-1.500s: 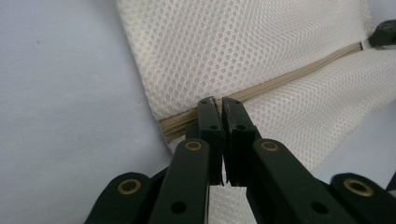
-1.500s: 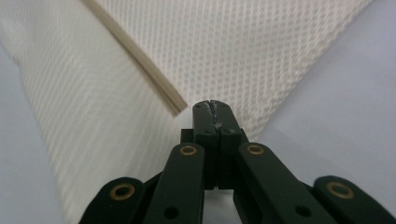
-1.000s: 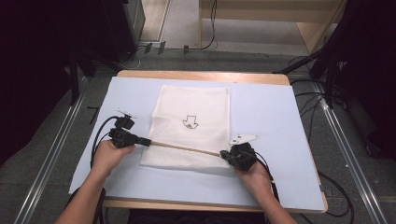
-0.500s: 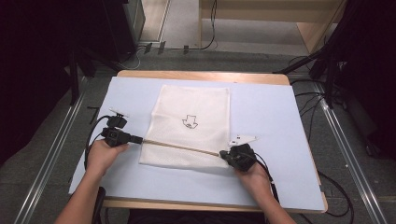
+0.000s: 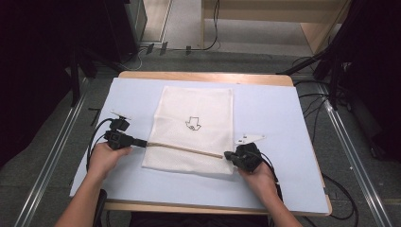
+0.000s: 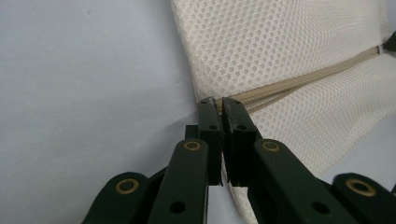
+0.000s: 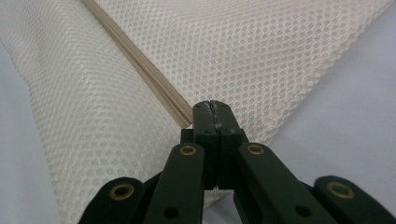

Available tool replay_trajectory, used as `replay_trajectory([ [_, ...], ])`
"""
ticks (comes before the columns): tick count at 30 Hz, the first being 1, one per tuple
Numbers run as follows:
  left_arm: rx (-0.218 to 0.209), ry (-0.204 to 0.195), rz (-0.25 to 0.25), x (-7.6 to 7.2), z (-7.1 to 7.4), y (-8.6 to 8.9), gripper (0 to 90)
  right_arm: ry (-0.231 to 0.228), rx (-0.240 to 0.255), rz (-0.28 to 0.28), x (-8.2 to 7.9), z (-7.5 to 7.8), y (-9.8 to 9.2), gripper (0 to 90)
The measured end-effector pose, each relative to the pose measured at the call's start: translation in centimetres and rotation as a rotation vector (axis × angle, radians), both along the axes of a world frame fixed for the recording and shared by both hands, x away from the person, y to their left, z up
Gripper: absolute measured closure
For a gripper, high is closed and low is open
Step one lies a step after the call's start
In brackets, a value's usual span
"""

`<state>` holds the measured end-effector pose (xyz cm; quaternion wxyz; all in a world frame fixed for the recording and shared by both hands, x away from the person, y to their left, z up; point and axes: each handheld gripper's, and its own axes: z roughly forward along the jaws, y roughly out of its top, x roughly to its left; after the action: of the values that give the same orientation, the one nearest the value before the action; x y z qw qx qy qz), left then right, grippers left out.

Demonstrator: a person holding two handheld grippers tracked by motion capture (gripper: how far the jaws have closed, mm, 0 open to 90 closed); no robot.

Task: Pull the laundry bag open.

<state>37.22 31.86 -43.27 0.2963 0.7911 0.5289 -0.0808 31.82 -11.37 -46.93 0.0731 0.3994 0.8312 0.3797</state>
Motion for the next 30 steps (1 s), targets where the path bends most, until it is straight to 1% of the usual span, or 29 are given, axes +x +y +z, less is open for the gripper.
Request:
replay_trajectory([
  [1, -0.005, 0.002, 0.001, 0.0, 0.0, 0.0, 87.8, -0.004, -0.001, -0.003, 0.0, 0.1, -0.1, 90.0],
  [2, -0.014, 0.013, -0.006, -0.1, -0.1, -0.1, 87.7, -0.004, 0.002, -0.005, 0.0, 0.1, -0.2, 90.0],
  [4, -0.019, 0.014, -0.012, -0.1, -0.1, -0.2, 87.5, -0.008, 0.010, -0.007, 0.0, 0.4, -0.4, 90.0],
  [6, -0.013, 0.012, -0.027, -0.1, -0.1, -0.4, 87.4, -0.010, 0.021, -0.009, 0.0, 0.5, -0.5, 90.0],
  [8, -0.015, 0.014, -0.030, -0.2, -0.1, -0.5, 87.2, -0.014, 0.027, -0.007, 0.0, 0.7, -0.7, 90.0],
  [10, -0.026, 0.013, -0.033, -0.2, -0.2, -0.5, 87.1, -0.012, 0.039, -0.008, -0.2, 0.8, -0.8, 90.0],
  [12, -0.037, 0.010, -0.031, -0.3, -0.2, -0.5, 86.9, -0.018, 0.042, 0.005, -0.3, 0.9, -1.0, 90.0],
  [13, -0.041, 0.012, -0.033, -0.3, -0.3, -0.5, 86.7, -0.002, 0.053, 0.002, -0.6, 0.9, -1.0, 90.0],
  [15, -0.049, 0.007, -0.035, -0.3, -0.3, -0.5, 85.8, 0.009, 0.066, 0.009, -1.0, 0.9, -1.0, 90.0],
  [17, -0.059, -0.002, -0.044, -0.3, -0.2, -0.5, 84.3, -0.014, 0.061, 0.027, -1.6, 1.0, -0.8, 90.0],
  [19, -0.063, -0.013, -0.054, -0.4, -0.3, -0.5, 83.0, -0.015, 0.064, 0.036, -1.9, 1.0, -0.7, 90.0],
  [22, -0.070, -0.021, -0.068, -0.7, -0.2, -0.5, 80.0, -0.004, 0.050, 0.047, -2.0, 0.8, -0.7, 90.0],
  [23, -0.076, -0.028, -0.073, -0.7, -0.2, -0.4, 77.3, -0.002, 0.044, 0.047, -2.0, 0.7, -0.7, 90.0],
  [24, -0.075, -0.045, -0.070, -0.7, -0.1, -0.4, 73.9, 0.009, 0.043, 0.051, -2.0, 0.6, -0.7, 90.0],
  [25, -0.073, -0.074, -0.059, -0.8, 0.1, -0.4, 69.4, 0.009, 0.040, 0.057, -2.0, 0.4, -0.6, 90.0],
  [26, -0.083, -0.091, -0.053, -0.8, 0.2, -0.4, 64.7, 0.011, 0.037, 0.057, -2.0, 0.4, -0.6, 89.5],
  [27, -0.098, -0.105, -0.056, -0.8, 0.4, -0.3, 63.8, 0.012, 0.034, 0.063, -1.9, 0.3, -0.6, 89.5],
  [29, -0.102, -0.156, -0.065, -1.0, 0.8, -0.5, 60.7, 0.031, 0.020, 0.077, -1.9, 0.1, -0.5, 90.0],
  [30, -0.099, -0.169, -0.071, -1.0, 0.8, -0.5, 58.9, 0.035, 0.008, 0.080, -1.9, 0.0, -0.4, 90.0],
])
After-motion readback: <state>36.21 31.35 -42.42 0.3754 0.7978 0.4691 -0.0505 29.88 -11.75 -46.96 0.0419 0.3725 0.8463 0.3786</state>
